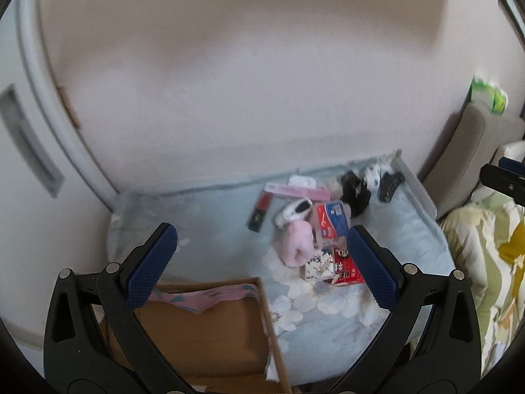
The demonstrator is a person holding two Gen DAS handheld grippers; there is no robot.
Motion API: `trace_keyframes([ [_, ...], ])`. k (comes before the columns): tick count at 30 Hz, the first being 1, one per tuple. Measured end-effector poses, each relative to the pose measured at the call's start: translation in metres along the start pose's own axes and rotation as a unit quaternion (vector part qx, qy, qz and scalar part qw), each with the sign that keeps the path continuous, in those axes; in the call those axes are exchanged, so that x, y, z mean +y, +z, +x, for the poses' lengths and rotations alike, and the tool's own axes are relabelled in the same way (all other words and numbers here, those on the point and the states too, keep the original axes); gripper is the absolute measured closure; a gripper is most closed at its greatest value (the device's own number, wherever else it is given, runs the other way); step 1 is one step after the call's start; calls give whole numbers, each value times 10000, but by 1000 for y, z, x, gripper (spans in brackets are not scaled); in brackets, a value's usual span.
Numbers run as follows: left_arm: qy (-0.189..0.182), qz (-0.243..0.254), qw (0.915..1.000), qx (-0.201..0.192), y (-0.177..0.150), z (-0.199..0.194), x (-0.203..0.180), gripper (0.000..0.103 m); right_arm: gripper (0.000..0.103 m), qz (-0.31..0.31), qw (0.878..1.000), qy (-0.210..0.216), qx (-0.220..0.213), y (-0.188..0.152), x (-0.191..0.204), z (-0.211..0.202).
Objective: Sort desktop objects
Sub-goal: 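Move both tools toward the cluttered tray of small items, then grasp the pink fluffy pouch with the left gripper while the right grasps the black pouch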
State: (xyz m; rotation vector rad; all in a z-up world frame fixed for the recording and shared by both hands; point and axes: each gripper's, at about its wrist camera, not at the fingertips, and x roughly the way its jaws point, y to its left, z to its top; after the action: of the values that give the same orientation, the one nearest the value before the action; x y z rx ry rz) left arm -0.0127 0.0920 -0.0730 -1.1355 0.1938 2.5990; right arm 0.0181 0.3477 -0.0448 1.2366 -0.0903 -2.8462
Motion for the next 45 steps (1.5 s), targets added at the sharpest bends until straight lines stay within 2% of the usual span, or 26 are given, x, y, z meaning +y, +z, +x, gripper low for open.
trace_keyframes([
  [6,-77,9,9985,537,-1,68,-21,1,1,-313,9984,148,442,-10,-13,52],
  [13,88,65,9942,1069,-5,136,-36,14,0,-862,9935,199,717,-2,-53,130],
  [19,245,-8,9892,1447,-18,171,-39,26,1,-1193,9857,781,898,-3,-50,172],
  [23,315,-76,9864,1613,-24,185,-41,33,15,-1410,9781,1094,1066,-9,-32,204],
  [28,231,-201,9852,1686,-24,197,-42,37,25,-1587,9707,1298,1254,-13,-20,238],
  [29,208,-214,9851,1692,-24,198,-42,41,33,-1559,9693,1374,1315,-14,-20,246],
  [30,167,-244,9845,1727,-24,200,-42,44,36,-1534,9683,1421,1368,-14,-20,249],
  [32,48,-361,9829,1808,-24,203,-41,60,51,-1485,9654,1511,1520,-15,-20,262],
  [33,-14,-416,9820,1840,-25,204,-40,63,55,-1481,9643,1544,1558,-16,-20,264],
  [35,-63,-474,9813,1864,-25,204,-38,75,72,-1492,9617,1638,1611,-19,-20,269],
  [38,-62,-522,9809,1873,-26,201,-36,80,84,-1448,9614,1712,1595,-20,-18,271],
  [45,-75,-518,9839,1707,-21,183,-30,82,88,-1322,9678,1613,1413,-12,-22,254],
])
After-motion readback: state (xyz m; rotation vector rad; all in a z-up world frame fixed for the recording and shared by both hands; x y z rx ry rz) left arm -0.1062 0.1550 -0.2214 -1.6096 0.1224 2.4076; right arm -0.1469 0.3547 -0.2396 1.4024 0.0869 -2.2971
